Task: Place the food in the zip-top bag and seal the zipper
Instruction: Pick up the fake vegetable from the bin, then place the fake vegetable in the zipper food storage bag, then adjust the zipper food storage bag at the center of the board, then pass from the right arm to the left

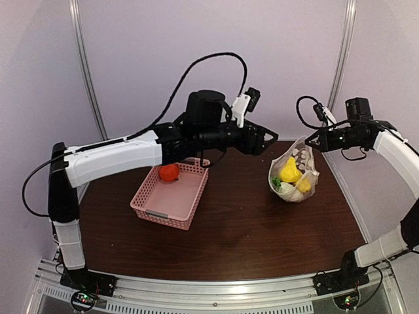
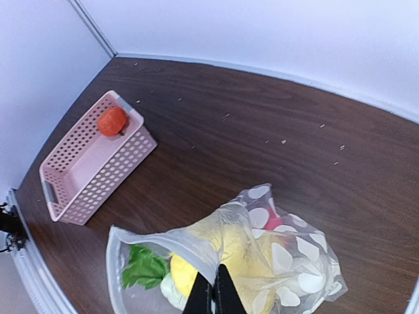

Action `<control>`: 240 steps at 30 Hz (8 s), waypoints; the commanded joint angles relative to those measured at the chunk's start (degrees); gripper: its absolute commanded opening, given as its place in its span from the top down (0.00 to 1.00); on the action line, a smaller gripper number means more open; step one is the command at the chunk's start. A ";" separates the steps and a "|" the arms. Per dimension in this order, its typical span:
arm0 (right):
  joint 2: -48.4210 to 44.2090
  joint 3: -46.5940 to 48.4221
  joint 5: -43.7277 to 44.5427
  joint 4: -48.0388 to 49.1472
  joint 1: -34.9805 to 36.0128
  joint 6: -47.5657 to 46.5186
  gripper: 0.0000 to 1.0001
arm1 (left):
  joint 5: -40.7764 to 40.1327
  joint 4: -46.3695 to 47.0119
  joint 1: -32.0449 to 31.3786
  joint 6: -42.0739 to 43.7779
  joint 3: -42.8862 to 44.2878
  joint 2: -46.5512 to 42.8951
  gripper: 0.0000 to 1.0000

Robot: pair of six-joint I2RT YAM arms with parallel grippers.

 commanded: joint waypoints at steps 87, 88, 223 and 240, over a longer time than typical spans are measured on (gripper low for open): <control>-6.04 -10.10 4.13 6.48 -3.12 0.78 1.00 | 6.06 -10.02 9.12 5.84 -7.56 -10.24 0.52; -5.82 -9.63 3.96 6.09 -3.14 0.85 1.00 | 9.76 -5.22 8.29 3.27 -8.42 -9.65 0.52; -4.36 -2.39 13.49 8.12 -0.05 0.17 1.00 | 4.07 1.47 2.96 -3.89 2.58 8.39 0.32; -0.20 -8.82 9.64 7.54 -0.09 -2.59 1.00 | -0.89 -4.68 9.43 -0.89 -15.35 -3.95 0.30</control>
